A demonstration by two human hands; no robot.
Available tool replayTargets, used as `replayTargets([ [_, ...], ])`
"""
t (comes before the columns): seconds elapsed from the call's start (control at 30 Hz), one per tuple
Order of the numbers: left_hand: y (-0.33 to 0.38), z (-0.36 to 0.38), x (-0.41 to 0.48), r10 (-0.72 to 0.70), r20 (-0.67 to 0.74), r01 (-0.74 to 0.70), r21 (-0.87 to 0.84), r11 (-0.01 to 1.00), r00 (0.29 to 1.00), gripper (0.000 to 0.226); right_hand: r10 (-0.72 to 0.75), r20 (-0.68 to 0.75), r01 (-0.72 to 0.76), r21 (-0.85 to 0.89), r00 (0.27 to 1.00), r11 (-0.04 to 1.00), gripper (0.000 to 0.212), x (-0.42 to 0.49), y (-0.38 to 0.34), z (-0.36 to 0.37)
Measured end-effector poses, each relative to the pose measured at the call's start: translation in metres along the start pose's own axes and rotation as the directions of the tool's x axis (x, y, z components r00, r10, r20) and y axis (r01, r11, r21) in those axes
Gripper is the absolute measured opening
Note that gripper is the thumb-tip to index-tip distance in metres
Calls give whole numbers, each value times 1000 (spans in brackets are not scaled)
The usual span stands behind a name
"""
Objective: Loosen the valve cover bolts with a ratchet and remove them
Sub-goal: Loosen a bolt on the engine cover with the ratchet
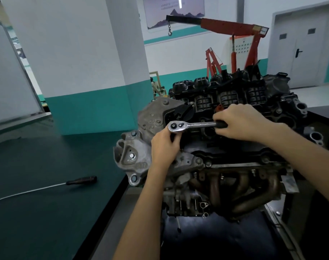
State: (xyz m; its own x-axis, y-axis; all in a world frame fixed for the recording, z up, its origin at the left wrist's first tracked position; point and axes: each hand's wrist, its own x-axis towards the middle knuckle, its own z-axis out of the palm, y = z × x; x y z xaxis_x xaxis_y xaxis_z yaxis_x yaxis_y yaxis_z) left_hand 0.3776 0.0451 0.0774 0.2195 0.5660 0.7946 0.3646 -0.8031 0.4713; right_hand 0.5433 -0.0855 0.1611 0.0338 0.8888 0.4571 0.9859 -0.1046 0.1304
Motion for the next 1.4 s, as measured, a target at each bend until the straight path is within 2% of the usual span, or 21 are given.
replayTargets([
  [0.1,-2,0,-2,-27,22,28,-19,999,999,13,58,-42,-60,-28,997,998,14,-9,-10,12],
  [0.2,-3,2,1,-62,44,61,36,998,997,11,239,-43,-221,252,970,942,20,-40,-41,47],
  [0.27,-3,3,3,-83,62,80,57,995,995,15,309,39,-280,541,950,793,26,-54,-72,65],
  [0.33,-3,4,3,-98,75,95,43,995,992,17,301,125,-280,786,945,552,21,-60,-108,80],
  [0.4,-4,4,2,-98,53,97,18,995,994,9,269,188,-273,906,945,323,9,-60,-135,88],
  [0.43,-4,4,1,-95,47,94,8,996,994,9,253,207,-274,924,945,267,5,-60,-140,90],
  [0.47,-4,5,1,-95,49,95,-3,995,994,8,250,215,-282,919,944,275,4,-59,-138,90],
  [0.5,-5,5,1,-96,53,97,-14,995,994,7,246,205,-282,898,947,337,6,-59,-130,89],
  [0.6,-7,4,3,-62,44,63,-32,997,997,6,115,188,-218,743,975,633,23,-54,-84,71],
  [0.63,-6,2,3,-34,40,35,-31,999,999,8,61,195,-178,663,979,727,25,-49,-65,62],
  [0.7,-2,0,4,19,36,-18,-24,1000,999,16,12,202,-97,417,979,904,9,-30,-27,39],
  [0.77,0,-1,2,45,29,-44,-21,999,999,15,18,154,-41,147,988,988,21,-10,0,16],
  [0.87,0,-2,1,1,79,0,-6,1000,997,18,28,67,-31,47,997,998,24,-1,7,10],
  [0.93,0,-1,1,-47,94,44,36,998,994,17,83,64,-92,146,994,985,11,-15,-8,23],
  [1.0,0,0,1,-51,56,47,72,996,997,12,153,68,-167,340,986,926,21,-35,-31,44],
  [1.07,0,1,2,-43,45,38,96,995,998,11,193,77,-200,602,978,773,22,-51,-60,65],
  [1.13,-1,3,2,-67,61,61,97,993,996,14,222,114,-220,810,968,544,16,-58,-97,81],
  [1.2,-3,4,3,-117,69,112,80,991,991,13,249,166,-251,899,954,359,14,-59,-128,92],
  [1.23,-4,4,3,-132,70,127,66,990,989,10,248,174,-250,913,953,322,13,-58,-135,94],
  [1.3,-5,4,1,-128,69,126,33,991,989,6,230,147,-228,896,962,380,14,-58,-126,90],
  [1.4,-4,1,1,-96,68,96,-1,995,993,13,93,124,-155,739,988,656,19,-54,-80,70],
])
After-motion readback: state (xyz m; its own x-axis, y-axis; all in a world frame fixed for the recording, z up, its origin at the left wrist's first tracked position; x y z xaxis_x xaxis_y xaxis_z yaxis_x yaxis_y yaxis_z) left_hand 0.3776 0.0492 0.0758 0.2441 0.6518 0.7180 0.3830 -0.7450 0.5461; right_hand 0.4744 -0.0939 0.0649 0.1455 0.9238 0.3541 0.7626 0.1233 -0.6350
